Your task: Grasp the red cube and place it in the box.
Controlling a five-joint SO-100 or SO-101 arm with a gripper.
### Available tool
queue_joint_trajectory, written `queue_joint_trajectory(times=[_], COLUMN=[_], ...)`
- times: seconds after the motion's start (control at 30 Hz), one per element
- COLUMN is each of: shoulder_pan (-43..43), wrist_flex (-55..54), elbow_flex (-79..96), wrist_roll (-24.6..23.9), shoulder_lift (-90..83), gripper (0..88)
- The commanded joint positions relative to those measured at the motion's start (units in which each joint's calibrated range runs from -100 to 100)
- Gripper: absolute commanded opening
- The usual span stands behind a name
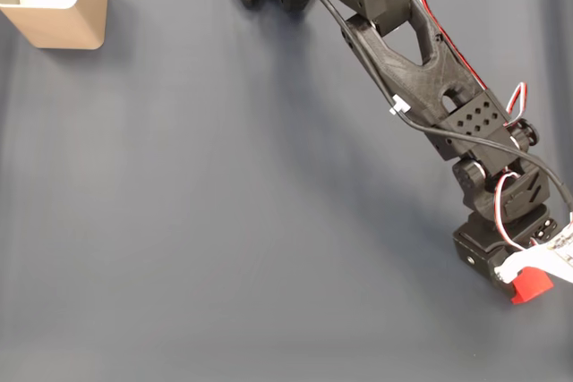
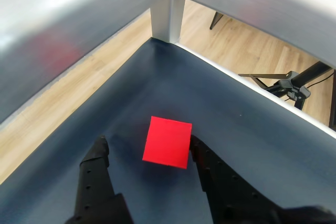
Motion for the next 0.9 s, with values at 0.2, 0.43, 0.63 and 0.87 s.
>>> queue_joint_trajectory(times=[0.2, 0.43, 0.63, 0.87], shoulder_pan=[-0.84, -0.84, -0.62, -0.34], wrist_flex=[-1.11, -1.52, -1.60, -1.35], elbow_flex=[-2.63, -2.63, -2.63, -2.63], wrist_roll=[-0.05, -0.15, 0.15, 0.88], shoulder_lift=[-0.77, -1.03, -1.20, -1.63], gripper=[34.4, 28.7, 22.5, 15.7])
